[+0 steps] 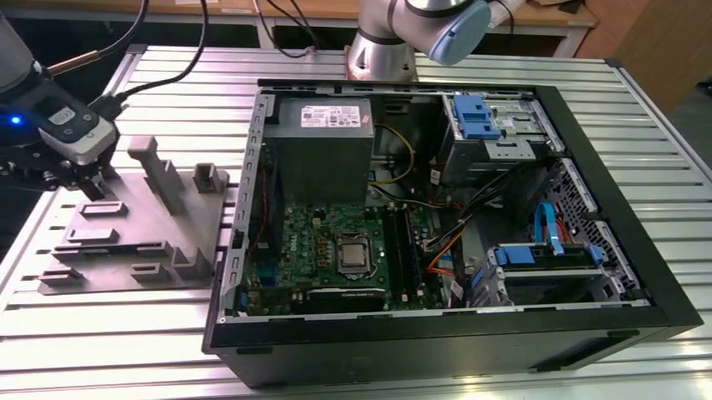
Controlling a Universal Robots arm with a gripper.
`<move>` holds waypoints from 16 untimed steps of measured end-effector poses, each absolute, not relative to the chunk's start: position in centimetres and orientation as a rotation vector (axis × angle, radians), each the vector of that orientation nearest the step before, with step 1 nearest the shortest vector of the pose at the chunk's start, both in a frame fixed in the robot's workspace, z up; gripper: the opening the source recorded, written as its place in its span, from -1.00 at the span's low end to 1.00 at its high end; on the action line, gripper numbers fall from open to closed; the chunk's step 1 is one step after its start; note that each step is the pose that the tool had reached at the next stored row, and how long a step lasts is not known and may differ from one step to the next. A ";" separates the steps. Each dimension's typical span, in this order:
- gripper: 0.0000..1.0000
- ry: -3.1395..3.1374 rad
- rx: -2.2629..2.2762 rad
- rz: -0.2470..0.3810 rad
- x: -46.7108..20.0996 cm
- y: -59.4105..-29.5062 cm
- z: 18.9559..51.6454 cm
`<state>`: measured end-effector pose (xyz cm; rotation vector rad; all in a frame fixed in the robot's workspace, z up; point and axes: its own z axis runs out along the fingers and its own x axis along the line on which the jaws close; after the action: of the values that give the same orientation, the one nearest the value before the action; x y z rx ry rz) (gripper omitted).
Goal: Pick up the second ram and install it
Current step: 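Pick up the second ram and move it above second insertion slot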
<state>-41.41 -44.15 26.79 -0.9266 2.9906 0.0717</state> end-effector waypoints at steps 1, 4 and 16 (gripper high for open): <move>-0.80 2.983 -0.953 0.072 -41.4 -44.2 26.8; -0.80 2.956 -1.036 0.072 -41.4 -44.2 26.6; -0.80 2.831 -1.353 0.071 -41.4 -44.2 26.2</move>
<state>-41.41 -44.16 26.21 -1.3533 2.8312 0.0713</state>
